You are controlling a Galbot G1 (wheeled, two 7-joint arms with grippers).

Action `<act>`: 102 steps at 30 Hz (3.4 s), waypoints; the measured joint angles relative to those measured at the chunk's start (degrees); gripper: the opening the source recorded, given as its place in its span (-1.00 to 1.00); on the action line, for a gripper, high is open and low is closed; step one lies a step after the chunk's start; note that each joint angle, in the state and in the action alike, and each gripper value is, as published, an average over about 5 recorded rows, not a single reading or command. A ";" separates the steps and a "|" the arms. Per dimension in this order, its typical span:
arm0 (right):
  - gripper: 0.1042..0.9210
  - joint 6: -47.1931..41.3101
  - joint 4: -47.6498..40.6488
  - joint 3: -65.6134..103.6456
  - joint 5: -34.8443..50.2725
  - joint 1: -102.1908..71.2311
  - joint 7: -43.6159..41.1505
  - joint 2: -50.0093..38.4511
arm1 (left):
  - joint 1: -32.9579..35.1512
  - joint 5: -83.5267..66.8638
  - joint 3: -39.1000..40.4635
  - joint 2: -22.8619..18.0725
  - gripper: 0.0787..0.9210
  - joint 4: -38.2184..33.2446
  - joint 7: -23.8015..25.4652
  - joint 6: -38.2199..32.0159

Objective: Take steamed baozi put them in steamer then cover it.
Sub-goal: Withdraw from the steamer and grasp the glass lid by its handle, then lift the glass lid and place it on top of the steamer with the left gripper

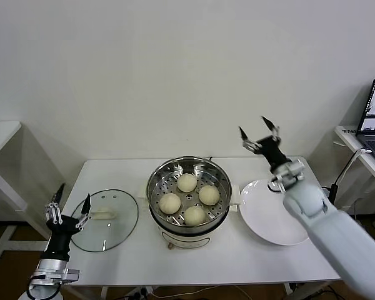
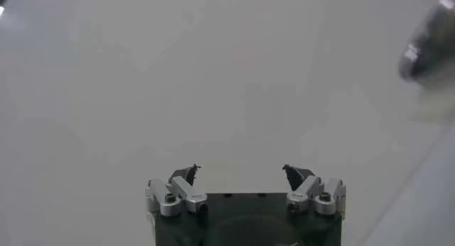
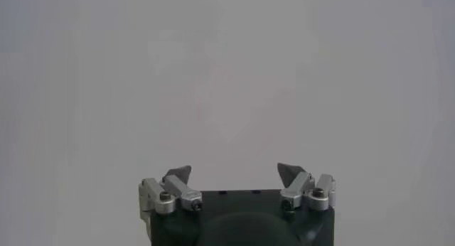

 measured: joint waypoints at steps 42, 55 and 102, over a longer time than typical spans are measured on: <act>0.76 4.76 -0.12 21.62 -11.39 -29.24 2.80 17.31 | -15.11 26.00 5.89 0.32 0.77 28.37 -3.70 -3.07; 0.76 5.14 -0.42 22.04 -12.72 -29.96 2.75 18.05 | -19.46 26.38 7.40 -0.52 0.77 32.38 -3.73 -1.71; 0.76 5.12 -0.59 22.54 -13.25 -28.97 2.96 18.50 | -19.70 22.88 0.07 2.75 -0.74 22.42 -1.87 0.12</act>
